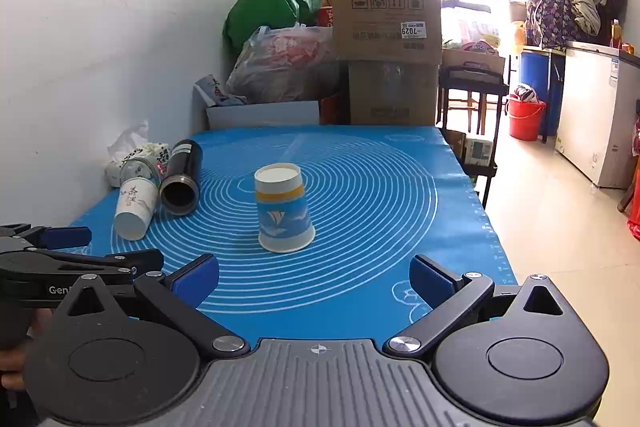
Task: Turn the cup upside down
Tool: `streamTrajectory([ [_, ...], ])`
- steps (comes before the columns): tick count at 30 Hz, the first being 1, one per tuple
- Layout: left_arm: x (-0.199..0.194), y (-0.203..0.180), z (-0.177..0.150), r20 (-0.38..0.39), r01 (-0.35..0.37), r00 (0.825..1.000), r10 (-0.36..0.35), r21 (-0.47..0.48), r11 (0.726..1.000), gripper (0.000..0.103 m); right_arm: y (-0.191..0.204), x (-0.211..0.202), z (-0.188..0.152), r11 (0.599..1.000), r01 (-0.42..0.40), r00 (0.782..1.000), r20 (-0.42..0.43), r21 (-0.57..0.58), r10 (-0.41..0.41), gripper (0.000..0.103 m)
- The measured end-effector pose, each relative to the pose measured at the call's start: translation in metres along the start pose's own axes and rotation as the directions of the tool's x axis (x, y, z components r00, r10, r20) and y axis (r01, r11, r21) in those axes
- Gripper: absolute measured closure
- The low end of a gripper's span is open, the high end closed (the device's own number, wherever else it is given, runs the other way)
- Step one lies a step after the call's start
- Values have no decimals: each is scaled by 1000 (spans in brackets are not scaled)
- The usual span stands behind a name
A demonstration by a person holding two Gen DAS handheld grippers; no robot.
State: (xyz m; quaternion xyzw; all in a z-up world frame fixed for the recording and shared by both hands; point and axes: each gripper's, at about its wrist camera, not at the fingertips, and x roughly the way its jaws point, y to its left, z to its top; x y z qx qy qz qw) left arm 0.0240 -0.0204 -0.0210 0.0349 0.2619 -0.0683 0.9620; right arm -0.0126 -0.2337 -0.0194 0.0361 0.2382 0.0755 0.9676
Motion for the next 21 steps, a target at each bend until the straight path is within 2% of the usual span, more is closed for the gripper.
streamTrajectory([
  [21,-14,-10,-5,6,8,1000,-9,19,1000,6,-1,-13,-2,1000,-14,1000,-7,2,14,0],
])
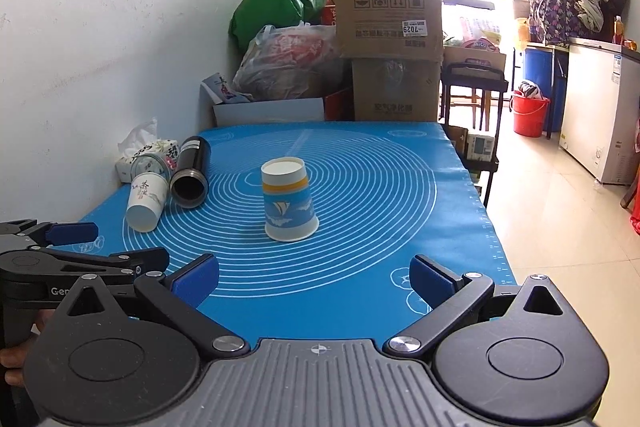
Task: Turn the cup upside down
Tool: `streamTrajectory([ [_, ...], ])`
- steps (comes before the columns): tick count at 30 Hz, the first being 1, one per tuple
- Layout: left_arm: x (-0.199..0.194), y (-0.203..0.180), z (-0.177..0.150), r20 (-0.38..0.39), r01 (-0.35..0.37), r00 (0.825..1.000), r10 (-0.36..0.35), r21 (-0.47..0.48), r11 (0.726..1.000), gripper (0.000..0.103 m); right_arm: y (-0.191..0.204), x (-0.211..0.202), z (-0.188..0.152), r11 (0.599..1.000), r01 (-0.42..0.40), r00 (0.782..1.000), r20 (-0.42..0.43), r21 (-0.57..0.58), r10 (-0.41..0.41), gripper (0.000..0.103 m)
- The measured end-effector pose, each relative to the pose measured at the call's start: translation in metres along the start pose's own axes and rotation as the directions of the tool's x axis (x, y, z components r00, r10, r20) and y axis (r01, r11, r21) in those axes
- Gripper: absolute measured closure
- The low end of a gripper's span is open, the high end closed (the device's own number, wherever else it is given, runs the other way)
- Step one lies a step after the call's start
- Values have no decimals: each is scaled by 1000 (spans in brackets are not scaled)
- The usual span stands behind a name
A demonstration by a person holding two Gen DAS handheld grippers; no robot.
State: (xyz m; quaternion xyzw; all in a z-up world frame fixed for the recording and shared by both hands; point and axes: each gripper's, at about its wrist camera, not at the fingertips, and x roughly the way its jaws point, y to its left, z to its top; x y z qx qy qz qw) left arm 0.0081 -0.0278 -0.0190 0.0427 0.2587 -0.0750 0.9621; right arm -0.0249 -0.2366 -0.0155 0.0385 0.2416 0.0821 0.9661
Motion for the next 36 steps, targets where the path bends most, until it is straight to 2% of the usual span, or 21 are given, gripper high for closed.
streamTrajectory([
  [36,-3,-3,0,-3,2,1000,-2,-1,1000,6,1,-2,-2,1000,0,1000,-2,-17,0,0],
])
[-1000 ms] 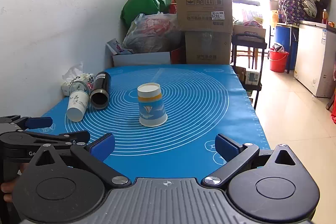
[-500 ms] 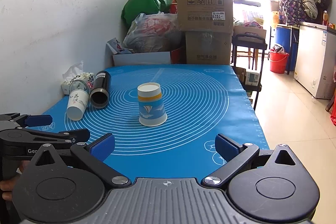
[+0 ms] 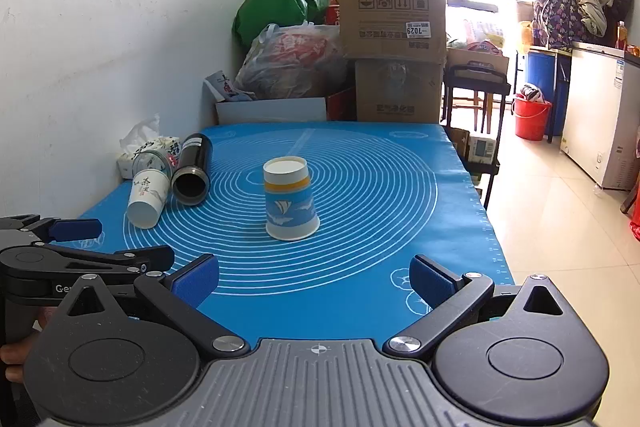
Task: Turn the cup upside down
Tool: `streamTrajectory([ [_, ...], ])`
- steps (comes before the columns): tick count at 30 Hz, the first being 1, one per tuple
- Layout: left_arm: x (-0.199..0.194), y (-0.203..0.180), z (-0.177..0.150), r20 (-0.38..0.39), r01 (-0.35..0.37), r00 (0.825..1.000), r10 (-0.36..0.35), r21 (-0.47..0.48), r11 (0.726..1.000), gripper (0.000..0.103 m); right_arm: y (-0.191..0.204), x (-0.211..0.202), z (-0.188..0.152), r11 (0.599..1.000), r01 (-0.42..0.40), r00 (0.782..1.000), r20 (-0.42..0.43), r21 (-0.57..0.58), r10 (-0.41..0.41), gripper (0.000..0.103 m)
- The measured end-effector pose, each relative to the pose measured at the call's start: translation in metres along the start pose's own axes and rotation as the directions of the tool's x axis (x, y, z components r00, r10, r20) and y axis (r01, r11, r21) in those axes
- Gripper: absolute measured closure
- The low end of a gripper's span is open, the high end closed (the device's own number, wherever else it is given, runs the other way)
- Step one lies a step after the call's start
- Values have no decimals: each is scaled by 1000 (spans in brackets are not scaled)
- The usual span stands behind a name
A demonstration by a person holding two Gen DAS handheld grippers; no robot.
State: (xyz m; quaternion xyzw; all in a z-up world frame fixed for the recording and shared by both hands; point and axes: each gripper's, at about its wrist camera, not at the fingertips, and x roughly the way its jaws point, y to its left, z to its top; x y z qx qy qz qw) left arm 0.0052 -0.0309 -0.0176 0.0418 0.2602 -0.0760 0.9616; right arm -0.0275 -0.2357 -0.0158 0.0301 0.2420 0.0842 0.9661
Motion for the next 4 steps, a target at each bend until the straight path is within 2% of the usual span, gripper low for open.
streamTrajectory([
  [4,0,-1,0,0,1,1000,-1,-1,1000,6,-1,0,0,1000,1,1000,-2,2,-1,0],
])
